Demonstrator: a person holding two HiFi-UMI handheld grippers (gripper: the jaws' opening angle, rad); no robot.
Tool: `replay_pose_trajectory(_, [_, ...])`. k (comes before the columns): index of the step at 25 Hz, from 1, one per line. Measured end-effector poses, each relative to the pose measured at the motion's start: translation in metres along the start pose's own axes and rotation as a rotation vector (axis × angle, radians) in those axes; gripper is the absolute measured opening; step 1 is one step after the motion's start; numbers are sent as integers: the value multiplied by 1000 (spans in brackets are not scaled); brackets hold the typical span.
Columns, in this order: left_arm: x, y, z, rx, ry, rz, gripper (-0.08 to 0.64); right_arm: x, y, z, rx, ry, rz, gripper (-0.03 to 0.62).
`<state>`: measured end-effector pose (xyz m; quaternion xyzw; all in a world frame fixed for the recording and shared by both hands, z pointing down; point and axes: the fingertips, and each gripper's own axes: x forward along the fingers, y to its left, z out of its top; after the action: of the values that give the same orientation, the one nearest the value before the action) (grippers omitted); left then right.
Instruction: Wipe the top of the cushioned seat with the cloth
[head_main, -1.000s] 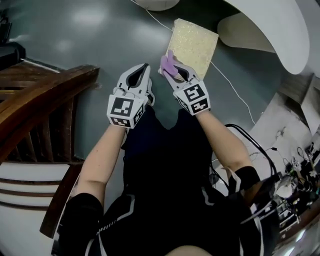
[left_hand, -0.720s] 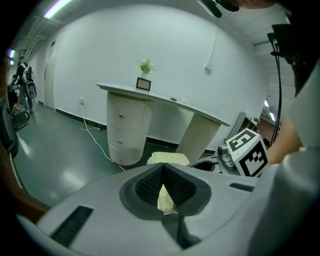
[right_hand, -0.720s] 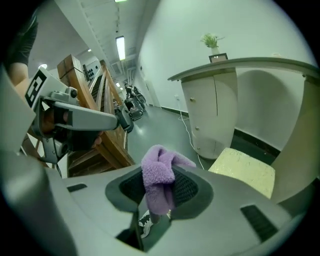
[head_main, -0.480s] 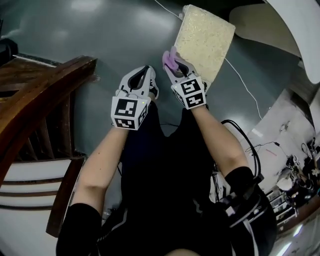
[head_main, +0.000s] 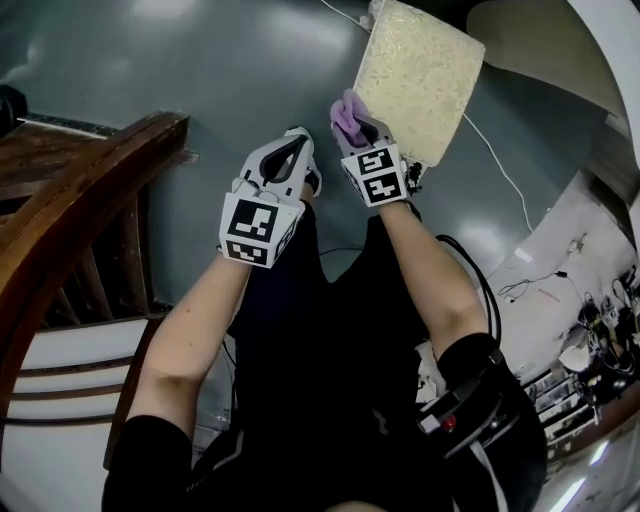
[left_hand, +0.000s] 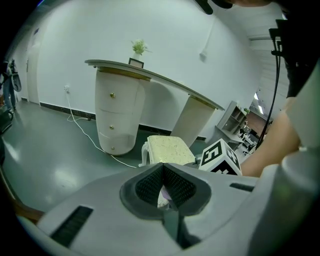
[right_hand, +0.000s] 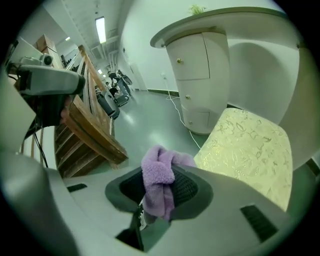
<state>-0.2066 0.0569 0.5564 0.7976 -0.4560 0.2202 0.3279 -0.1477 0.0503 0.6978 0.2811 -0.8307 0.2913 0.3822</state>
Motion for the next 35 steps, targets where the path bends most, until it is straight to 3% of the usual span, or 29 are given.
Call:
replay_pose_trajectory(6, [11, -6, -9, 12, 25, -1, 3, 9, -4, -19, -2, 65, 0, 115])
replay_pose_trajectory(12, [17, -15, -7, -31, 38, 12, 3, -2, -13, -24, -7, 67, 24, 110])
replay_pose_trajectory(16, [27, -24, 0, -14, 32, 9, 3, -13, -21, -31, -19, 50, 31, 110])
replay_pose_trajectory(26, [73, -63, -1, 40, 81, 14, 3, -52, -66, -72, 43, 60, 9, 110])
replay_pose_trajectory(31, [91, -77, -6, 7, 118, 36, 3, -76, -94, -98, 73, 64, -11, 110])
replay_pose_trajectory(35, [101, -90, -2, 0, 135, 28, 3, -94, -114, -113, 156, 67, -14, 110])
